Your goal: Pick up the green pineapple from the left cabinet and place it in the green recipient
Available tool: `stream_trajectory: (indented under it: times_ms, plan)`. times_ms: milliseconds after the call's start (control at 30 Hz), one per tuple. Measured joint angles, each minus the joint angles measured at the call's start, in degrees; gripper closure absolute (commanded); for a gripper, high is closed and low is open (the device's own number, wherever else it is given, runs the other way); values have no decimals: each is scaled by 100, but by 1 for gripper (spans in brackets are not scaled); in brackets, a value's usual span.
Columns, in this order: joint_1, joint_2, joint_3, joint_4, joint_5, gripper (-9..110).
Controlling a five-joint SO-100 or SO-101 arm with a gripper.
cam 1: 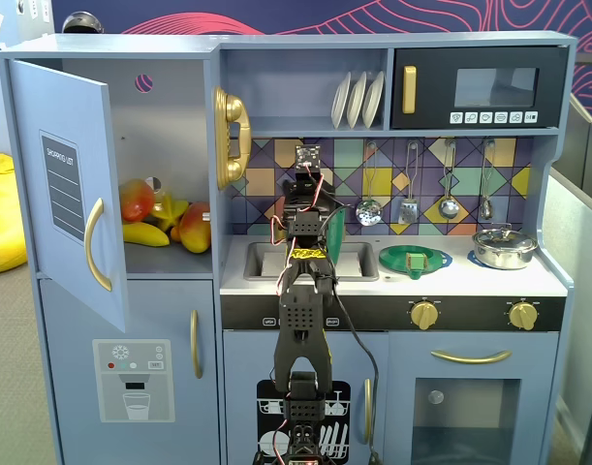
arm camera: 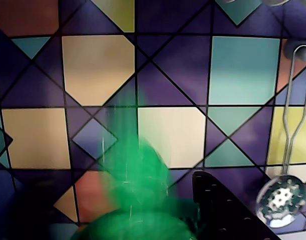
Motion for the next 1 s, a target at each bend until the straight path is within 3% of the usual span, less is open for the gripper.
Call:
stream_trajectory:
  times_ms: [400, 833, 1000]
  plan:
    - [0, 360, 229, 0, -88, 68]
    - [-70, 4843, 3885, 3524, 211, 76]
    - [-26, 5854, 5766, 4008, 431, 82]
